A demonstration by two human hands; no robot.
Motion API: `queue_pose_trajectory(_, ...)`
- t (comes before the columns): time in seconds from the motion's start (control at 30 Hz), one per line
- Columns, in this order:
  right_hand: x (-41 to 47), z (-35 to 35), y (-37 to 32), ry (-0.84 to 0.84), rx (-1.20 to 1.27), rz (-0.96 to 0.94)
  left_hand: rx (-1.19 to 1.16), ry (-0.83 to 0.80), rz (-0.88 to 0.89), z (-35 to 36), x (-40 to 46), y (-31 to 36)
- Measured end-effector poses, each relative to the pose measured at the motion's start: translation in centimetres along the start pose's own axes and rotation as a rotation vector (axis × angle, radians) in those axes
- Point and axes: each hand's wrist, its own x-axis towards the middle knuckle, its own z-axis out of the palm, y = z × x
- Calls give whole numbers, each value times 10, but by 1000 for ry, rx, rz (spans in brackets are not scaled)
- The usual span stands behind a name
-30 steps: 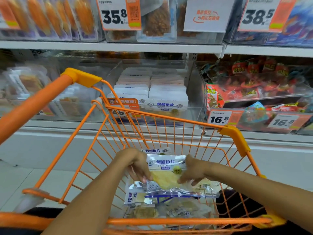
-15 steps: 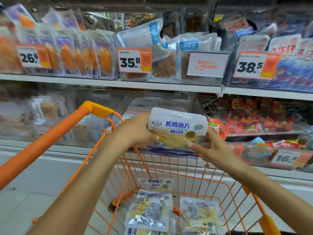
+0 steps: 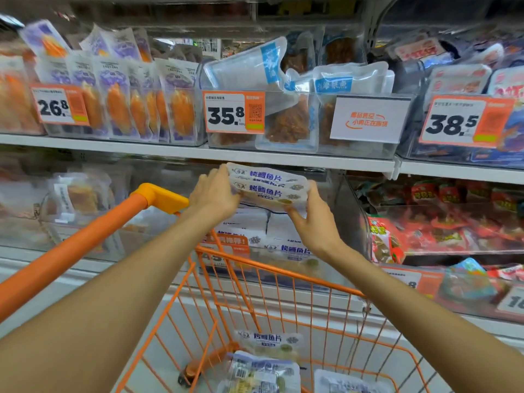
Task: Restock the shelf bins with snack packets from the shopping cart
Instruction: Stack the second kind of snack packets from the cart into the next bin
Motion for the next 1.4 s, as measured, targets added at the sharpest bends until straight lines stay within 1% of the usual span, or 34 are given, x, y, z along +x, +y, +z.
queue_pose_trajectory(0.07,13,12,5,-13,-8,42,70,20,-22,4,12,-5)
queue_pose_trajectory(0.13,26,24,16,-53,56,97,152,10,-53,11,24,-8)
queue_pose_trajectory(0.23,40,36,35,-181,114,195,293,-79,-96,21,42,-12)
queue_pose_trajectory(0.3,45,40,44,-249,97,217,282,-158,-107,26,52,-17)
queue_pose_trajectory(0.4,53,45,49,-287,106,201,179,-270,-117,30,68,-32)
queue_pose_trajectory(0.47,55,49,46,-316,112,208,186,-300,-89,26,70,-41)
queue_pose_trajectory(0.53,55,55,42,-343,77,211,221,-270,-34,19,68,-53)
queue_pose_trajectory(0.63,55,64,33,-377,23,209,243,-266,51,8,65,-75)
queue_pose_trajectory(0.73,58,66,26,-407,20,214,217,-266,114,1,59,-90)
queue_pose_trajectory(0.77,58,65,25,-421,47,225,222,-250,122,1,55,-92)
queue_pose_trajectory(0.87,56,60,21,-419,135,247,245,-129,139,9,48,-90)
queue_pose_trajectory(0.93,57,55,22,-345,171,255,223,-73,122,14,50,-82)
queue_pose_trajectory(1.03,62,52,29,-240,200,280,210,-80,48,29,63,-74)
queue_pose_trajectory(1.13,67,55,34,-220,191,312,196,-79,-47,43,69,-69)
queue_pose_trajectory(1.27,75,63,31,-225,212,320,174,-13,-94,39,66,-62)
queue_pose_trajectory(1.4,79,74,32,-233,82,279,199,-35,-96,38,69,-72)
